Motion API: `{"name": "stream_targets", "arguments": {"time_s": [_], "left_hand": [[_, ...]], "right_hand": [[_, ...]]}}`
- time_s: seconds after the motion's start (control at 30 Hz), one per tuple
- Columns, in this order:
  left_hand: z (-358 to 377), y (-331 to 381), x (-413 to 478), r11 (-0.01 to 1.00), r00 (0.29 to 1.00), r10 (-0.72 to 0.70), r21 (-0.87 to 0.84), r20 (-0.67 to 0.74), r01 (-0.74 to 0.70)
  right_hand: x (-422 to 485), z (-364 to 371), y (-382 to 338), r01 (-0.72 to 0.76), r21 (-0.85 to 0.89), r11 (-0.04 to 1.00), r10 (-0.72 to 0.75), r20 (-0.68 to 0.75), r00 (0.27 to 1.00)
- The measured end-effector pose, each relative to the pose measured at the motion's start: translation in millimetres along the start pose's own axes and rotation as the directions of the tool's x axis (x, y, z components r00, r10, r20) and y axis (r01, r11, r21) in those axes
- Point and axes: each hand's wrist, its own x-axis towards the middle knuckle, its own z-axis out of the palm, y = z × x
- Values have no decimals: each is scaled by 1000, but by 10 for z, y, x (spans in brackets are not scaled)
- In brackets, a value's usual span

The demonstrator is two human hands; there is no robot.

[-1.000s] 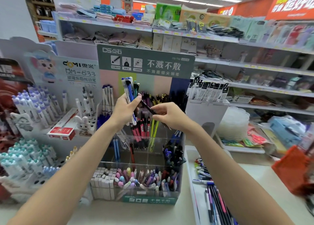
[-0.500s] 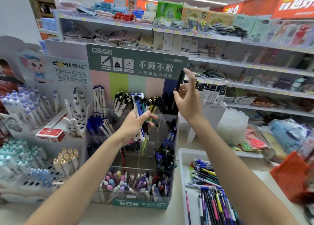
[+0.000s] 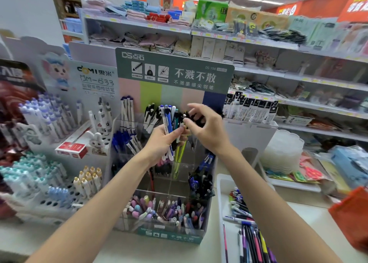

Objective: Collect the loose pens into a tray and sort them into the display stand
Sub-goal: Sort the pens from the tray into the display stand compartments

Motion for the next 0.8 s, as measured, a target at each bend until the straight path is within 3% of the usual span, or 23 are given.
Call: {"name": "stream_targets", "arguments": {"time_s": [0.07, 0.17, 0.27, 0.33, 0.5, 0.6, 0.73, 0.8], "left_hand": [[-50, 17, -26, 1000, 999, 11, 7, 39, -11], [-231, 40, -83, 1000, 999, 28, 10, 23, -28], [-560, 40, -90, 997, 993, 50, 67, -106, -43], [-803, 22, -104, 1000, 985, 22, -3, -171, -23], [-1181, 9, -174, 1000, 980, -25, -12, -199, 24], [-1255, 19, -199, 1000, 984, -26, -11, -175, 25], [-1276, 19, -219, 1000, 986, -23, -21, -163, 19], [-1283, 21, -227, 999, 986, -16, -33, -167, 11]], "right_hand": [[-5, 132, -87, -56, 63, 996, 52, 57, 997], [44, 293, -184, -111, 137, 984, 110, 18, 994], [192, 388, -301, -144, 247, 958, 177, -115, 977], [354, 395, -368, -152, 301, 941, 225, -225, 948], [647, 560, -476, -77, 208, 975, 146, -339, 929], [652, 751, -428, -84, 108, 991, 108, -244, 964], [529, 971, -270, -130, -166, 978, 145, 82, 986], [478, 992, -245, -93, -255, 963, 120, 95, 988]]}}
